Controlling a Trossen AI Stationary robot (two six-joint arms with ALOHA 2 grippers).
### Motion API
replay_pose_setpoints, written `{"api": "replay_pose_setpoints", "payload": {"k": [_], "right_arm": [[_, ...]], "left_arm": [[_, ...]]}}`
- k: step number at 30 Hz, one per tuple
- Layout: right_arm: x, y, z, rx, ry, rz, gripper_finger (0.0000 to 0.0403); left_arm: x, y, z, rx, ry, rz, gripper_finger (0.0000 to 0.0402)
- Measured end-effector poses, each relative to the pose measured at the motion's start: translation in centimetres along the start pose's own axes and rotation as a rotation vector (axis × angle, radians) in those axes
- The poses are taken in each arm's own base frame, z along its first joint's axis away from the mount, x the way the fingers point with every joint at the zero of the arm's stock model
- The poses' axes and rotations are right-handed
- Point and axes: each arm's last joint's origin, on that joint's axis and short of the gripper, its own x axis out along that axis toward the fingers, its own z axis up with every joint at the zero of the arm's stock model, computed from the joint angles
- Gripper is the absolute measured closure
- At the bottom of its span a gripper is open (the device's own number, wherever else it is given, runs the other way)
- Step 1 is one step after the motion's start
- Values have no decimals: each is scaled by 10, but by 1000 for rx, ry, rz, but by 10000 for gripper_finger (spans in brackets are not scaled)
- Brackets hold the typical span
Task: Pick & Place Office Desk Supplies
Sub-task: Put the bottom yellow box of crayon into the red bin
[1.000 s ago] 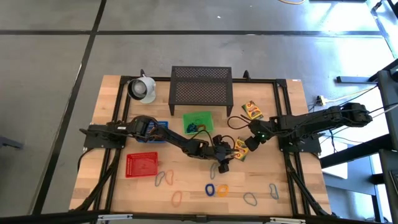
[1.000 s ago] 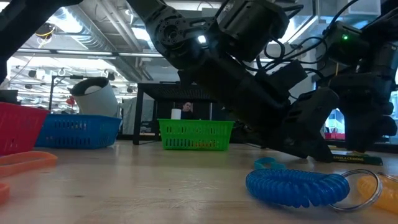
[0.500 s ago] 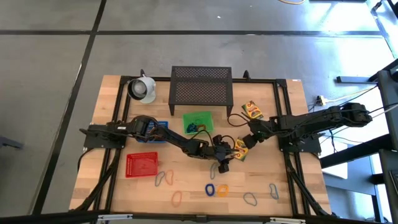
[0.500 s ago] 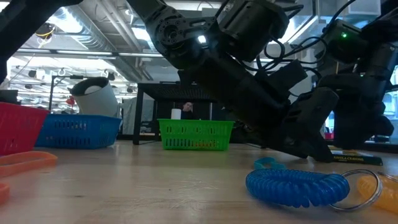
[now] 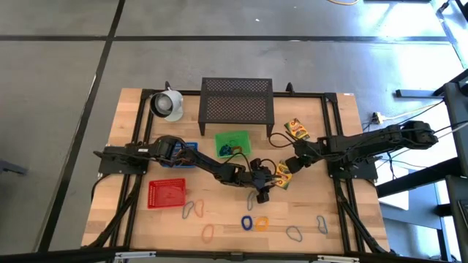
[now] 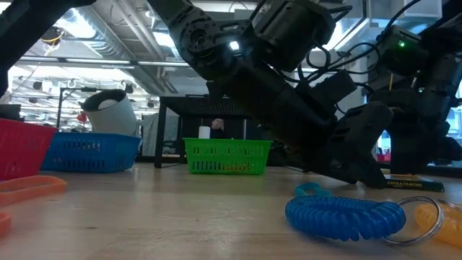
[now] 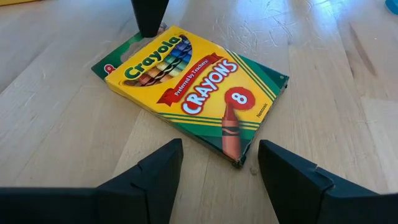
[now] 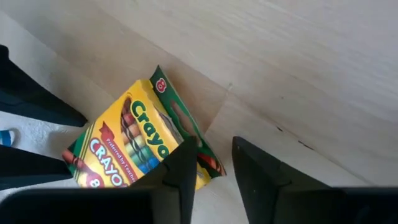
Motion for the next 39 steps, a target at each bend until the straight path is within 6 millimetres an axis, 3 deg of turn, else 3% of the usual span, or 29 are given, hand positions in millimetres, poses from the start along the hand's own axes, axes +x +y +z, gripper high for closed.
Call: {"api": "replay_pose_setpoints", "payload": {"k": [12, 24, 30, 39], "right_arm": [[1, 3, 0, -15, 36, 54, 394], [0, 3, 0, -16, 37, 58, 401], [0, 5, 0, -93, 18, 61, 401], [-15, 32, 7, -446, -75, 114, 402]], "left_arm": [[0, 1, 1, -3, -10, 15, 192], [-3, 3, 7, -15, -30, 18, 192], [-26, 5, 28, -38, -1, 30, 192], [-72, 8, 58, -63, 97, -14, 192]]}}
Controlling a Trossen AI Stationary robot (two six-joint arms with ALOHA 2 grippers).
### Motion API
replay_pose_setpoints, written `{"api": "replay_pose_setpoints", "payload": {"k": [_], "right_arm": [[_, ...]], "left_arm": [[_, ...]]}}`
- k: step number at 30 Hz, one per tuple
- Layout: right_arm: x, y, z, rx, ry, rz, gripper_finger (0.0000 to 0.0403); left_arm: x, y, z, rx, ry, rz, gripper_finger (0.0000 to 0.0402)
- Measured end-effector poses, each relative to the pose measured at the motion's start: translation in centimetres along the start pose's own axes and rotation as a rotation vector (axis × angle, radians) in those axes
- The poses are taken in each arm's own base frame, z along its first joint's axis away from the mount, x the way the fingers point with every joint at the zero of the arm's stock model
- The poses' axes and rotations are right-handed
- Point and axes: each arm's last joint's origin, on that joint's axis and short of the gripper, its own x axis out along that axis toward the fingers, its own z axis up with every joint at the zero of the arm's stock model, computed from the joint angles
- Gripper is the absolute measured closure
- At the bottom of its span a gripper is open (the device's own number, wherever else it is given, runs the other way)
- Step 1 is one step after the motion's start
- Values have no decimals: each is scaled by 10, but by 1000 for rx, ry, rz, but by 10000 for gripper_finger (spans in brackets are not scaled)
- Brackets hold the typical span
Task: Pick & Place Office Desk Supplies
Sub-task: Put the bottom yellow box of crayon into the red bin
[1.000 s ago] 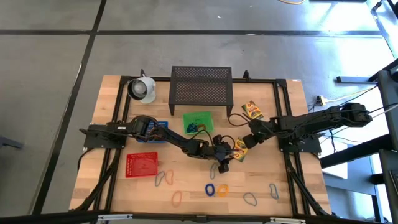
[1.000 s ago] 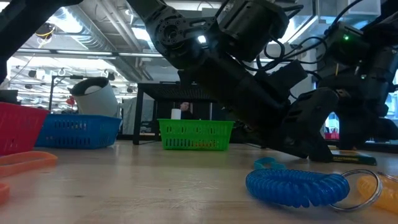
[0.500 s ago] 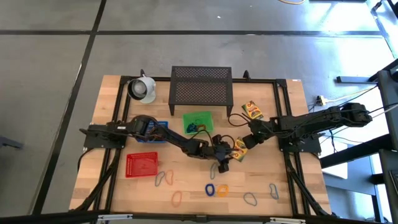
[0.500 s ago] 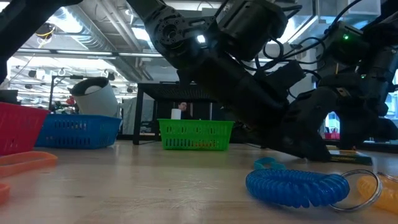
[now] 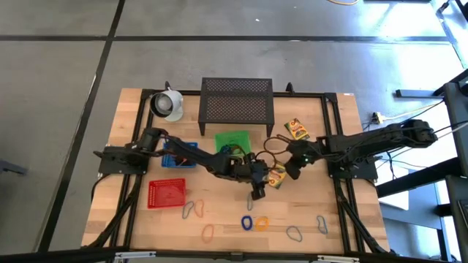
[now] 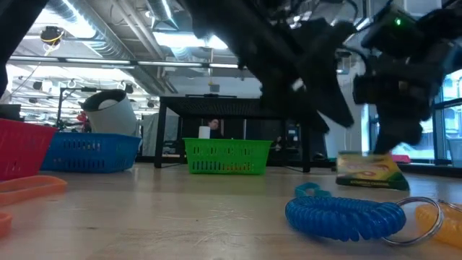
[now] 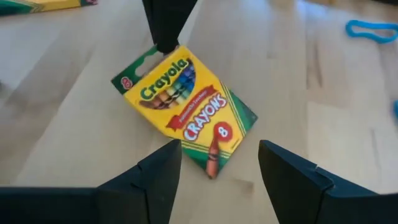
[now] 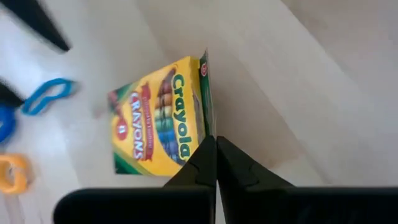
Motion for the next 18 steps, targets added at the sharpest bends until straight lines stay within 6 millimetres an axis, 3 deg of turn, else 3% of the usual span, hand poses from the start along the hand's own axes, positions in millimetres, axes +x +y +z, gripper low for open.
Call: {"api": "replay_pose_setpoints", "payload": {"k": [11, 18], "right_arm": [[-28, 50, 26, -589, -162, 73, 403], [-42, 65, 36, -720, -240, 31, 403]], "left_arm": [[-54, 4, 26, 6, 23, -22, 192], [-64, 8, 25, -4, 75, 9, 192]]}}
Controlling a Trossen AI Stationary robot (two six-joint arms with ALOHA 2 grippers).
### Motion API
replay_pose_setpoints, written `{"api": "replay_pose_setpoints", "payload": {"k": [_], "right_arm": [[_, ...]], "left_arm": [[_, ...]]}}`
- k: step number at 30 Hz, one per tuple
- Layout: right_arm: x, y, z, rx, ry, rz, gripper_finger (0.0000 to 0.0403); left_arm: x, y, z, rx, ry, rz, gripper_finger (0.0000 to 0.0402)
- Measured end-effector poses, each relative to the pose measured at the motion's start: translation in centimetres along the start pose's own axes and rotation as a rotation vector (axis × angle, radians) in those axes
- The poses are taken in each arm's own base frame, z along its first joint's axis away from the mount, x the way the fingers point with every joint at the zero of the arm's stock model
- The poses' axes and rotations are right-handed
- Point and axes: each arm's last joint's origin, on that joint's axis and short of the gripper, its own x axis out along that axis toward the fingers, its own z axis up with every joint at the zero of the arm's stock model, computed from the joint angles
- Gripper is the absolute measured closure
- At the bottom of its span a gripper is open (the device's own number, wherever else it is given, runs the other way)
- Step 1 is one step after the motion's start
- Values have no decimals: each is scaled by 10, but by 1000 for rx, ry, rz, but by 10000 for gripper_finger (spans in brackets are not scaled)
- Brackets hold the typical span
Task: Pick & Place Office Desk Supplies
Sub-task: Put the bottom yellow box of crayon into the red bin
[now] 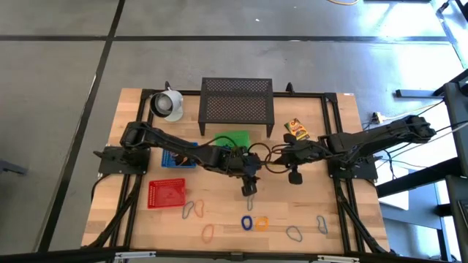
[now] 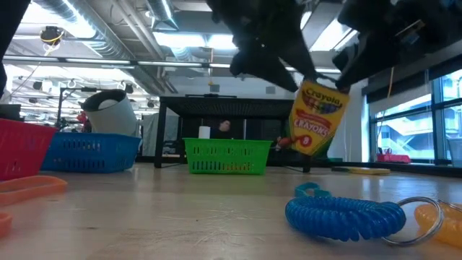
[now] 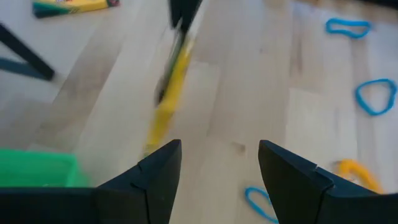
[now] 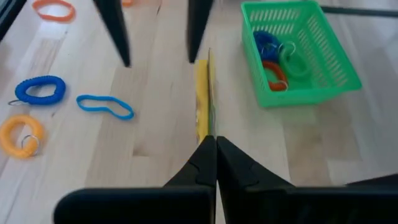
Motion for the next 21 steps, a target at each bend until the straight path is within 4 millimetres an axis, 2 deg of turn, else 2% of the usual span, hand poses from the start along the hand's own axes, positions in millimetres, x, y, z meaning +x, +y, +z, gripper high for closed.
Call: {"api": "replay_pose_setpoints", "payload": {"k": [7, 21], "right_arm": [[-1, 0, 1, -17, 1, 1, 403], [-1, 0, 3, -20, -15, -13, 403]], "left_arm": [[0, 6, -3, 41, 6, 113, 192], [21, 20, 4, 12, -36, 82, 192]]}}
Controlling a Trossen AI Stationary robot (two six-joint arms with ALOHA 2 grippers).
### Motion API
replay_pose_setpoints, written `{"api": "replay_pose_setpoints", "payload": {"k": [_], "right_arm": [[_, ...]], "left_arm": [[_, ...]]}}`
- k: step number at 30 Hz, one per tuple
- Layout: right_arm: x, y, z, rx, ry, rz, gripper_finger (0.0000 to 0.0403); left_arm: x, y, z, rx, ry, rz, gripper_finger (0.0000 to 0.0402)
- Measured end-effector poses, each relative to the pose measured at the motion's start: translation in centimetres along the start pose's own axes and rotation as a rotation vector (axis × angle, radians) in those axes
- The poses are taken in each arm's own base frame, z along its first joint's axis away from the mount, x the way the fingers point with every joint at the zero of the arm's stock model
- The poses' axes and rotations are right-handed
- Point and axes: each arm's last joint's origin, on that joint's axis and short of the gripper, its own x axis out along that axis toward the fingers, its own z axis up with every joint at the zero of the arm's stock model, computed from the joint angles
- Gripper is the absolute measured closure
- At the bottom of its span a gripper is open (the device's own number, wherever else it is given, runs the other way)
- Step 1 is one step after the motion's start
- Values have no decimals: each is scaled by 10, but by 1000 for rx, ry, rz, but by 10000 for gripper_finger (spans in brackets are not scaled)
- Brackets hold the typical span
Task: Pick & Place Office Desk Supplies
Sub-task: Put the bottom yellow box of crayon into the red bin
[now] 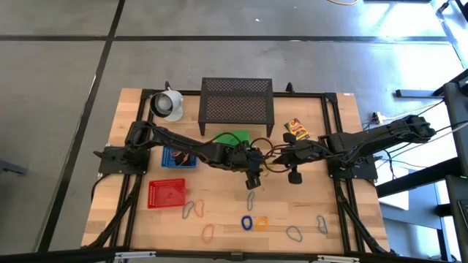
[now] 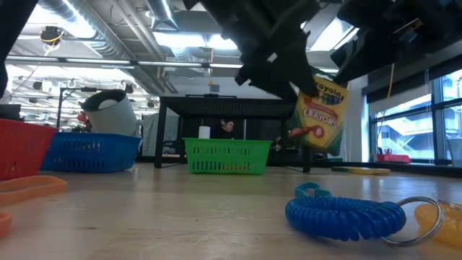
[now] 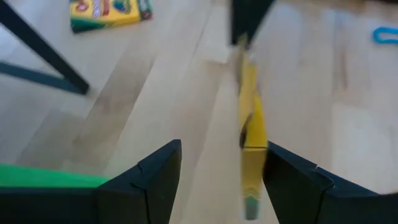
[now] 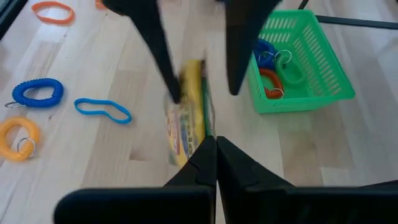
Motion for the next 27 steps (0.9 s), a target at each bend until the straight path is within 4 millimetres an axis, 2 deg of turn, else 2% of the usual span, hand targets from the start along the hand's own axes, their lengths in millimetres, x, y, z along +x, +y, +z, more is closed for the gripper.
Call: {"api": "replay_pose_setpoints", "payload": {"k": [3, 6, 14, 15, 20, 27], "right_arm": [[0, 0, 0, 0, -1, 0, 403], [0, 0, 1, 1, -6, 0, 403], [0, 0, 4, 6, -38, 2, 403], [0, 0, 4, 8, -37, 5, 403], [0, 1, 4, 118, -33, 50, 383], [0, -5, -1, 340, 33, 89, 287]], "left_arm": [[2, 4, 2, -6, 2, -43, 198], [3, 4, 4, 19, 7, -93, 225], [3, 3, 5, 32, -2, -142, 370], [3, 3, 5, 26, -1, -143, 379], [3, 4, 6, 1, 2, -146, 377], [3, 5, 2, -96, 61, -185, 378]]}}
